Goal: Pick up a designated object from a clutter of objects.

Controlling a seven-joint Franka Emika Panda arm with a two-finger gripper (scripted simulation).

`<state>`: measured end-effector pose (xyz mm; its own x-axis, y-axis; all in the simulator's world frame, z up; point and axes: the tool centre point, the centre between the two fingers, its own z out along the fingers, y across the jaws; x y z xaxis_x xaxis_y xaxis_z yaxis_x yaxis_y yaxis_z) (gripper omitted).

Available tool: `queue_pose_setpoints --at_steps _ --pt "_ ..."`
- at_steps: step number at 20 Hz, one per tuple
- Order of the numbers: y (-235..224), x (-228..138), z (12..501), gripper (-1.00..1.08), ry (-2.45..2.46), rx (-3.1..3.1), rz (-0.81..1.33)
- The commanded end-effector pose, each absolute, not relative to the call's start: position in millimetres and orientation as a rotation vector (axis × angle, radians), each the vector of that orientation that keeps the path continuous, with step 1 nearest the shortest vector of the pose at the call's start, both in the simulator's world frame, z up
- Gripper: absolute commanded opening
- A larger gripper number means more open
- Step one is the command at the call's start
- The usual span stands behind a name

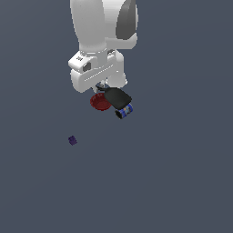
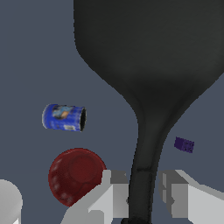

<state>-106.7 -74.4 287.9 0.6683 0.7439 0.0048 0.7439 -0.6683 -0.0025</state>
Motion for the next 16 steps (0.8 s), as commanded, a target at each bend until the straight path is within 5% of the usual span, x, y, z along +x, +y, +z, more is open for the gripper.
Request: queue_pose_setpoints --at_steps 1,16 --pt "-87 -115 306 -1.00 -1.278 -2.865 -0.006" --pt "-124 -134 356 -1.00 -1.277 -2.870 0.000"
